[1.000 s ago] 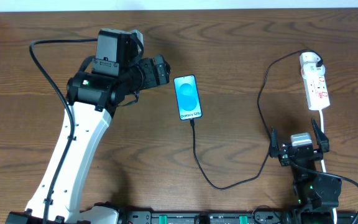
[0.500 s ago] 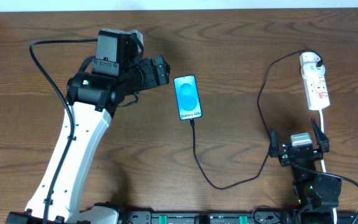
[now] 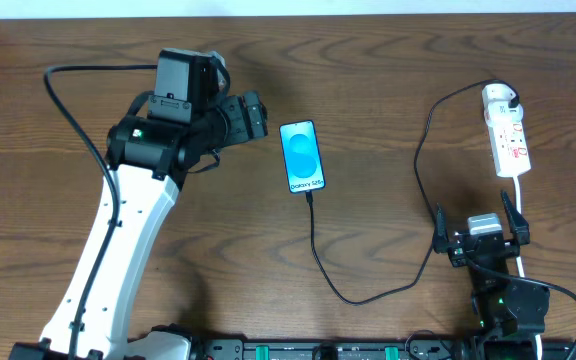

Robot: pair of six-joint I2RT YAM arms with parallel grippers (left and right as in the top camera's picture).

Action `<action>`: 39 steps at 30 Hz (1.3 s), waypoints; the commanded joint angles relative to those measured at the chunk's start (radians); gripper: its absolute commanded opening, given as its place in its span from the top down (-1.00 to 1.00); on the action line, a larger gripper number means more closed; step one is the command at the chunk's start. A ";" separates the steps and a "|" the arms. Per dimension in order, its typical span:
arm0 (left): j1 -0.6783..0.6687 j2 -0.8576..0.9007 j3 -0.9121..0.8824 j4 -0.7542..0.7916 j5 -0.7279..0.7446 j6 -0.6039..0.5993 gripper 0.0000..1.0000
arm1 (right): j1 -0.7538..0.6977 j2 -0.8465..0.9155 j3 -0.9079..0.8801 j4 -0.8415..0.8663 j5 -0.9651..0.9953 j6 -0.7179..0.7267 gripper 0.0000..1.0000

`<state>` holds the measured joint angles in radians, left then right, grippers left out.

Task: Plug charger to phone and switch on socket

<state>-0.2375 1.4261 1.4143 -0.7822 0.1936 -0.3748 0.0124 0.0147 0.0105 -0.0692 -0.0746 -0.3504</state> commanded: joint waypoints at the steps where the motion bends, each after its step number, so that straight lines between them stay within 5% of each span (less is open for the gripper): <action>1: 0.002 -0.084 -0.039 0.073 -0.075 0.111 -0.86 | 0.002 -0.008 -0.005 0.002 -0.007 0.013 -0.99; 7: 0.002 -0.241 -0.265 0.382 -0.075 0.335 -0.86 | 0.002 -0.008 -0.005 0.002 -0.006 0.013 -0.98; 15: 0.048 -0.460 -0.619 0.711 -0.075 0.367 -0.86 | 0.002 -0.008 -0.005 0.002 -0.006 0.013 -0.99; 26: 0.119 -0.798 -1.004 0.908 -0.075 0.376 -0.86 | 0.002 -0.008 -0.005 0.002 -0.006 0.013 -0.99; 39: 0.192 -1.276 -1.381 0.919 -0.076 0.427 -0.86 | 0.002 -0.008 -0.005 0.002 -0.006 0.013 -0.99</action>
<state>-0.0616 0.2363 0.0944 0.1337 0.1276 0.0315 0.0124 0.0128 0.0097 -0.0673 -0.0750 -0.3504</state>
